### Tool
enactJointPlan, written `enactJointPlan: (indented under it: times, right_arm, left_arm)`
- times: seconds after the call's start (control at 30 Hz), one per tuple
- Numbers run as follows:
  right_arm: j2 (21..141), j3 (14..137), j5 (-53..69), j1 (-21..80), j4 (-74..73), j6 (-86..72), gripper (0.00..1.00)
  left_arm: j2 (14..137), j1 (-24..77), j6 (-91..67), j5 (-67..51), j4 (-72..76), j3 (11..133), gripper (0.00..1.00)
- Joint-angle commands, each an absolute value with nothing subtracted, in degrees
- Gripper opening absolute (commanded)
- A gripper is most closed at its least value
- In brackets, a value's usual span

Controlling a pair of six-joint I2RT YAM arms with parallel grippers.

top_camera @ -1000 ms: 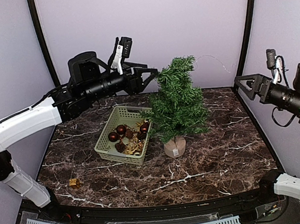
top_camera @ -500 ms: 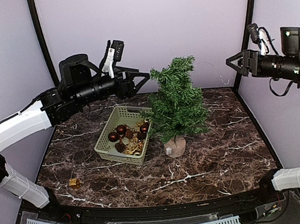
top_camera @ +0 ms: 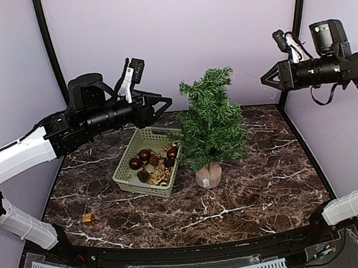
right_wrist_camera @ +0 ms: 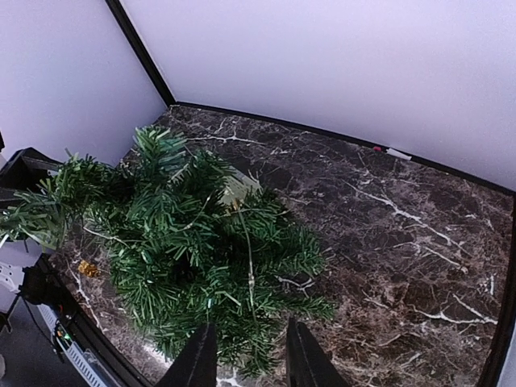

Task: Decorate the small christmas tree
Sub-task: Wrap the side of the string light in the gap of the branches.

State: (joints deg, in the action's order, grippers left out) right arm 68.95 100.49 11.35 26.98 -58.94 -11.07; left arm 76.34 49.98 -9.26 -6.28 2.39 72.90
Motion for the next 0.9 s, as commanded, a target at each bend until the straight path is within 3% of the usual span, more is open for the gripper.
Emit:
enactJointPlan:
  times: [0.0, 0.17, 0.67, 0.87]
  right_arm:
    - [69.2, 102.0, 14.3, 26.9, -58.8, -10.1, 0.29]
    - [70.2, 99.7, 15.4, 26.9, -57.5, -10.1, 0.28]
    - [69.5, 86.6, 15.4, 26.9, -46.4, -13.1, 0.00]
    - [70.1, 78.1, 17.4, 26.9, -37.4, -16.5, 0.00]
  left_arm:
    - [73.6, 49.6, -9.0, -5.1, 2.1, 71.5, 0.48]
    - [73.1, 49.6, -8.7, -4.9, 1.9, 71.0, 0.47]
    - [72.3, 49.6, -8.7, -4.3, 2.5, 69.2, 0.46]
    - [74.5, 48.5, -10.5, -6.3, 3.0, 71.4, 0.44]
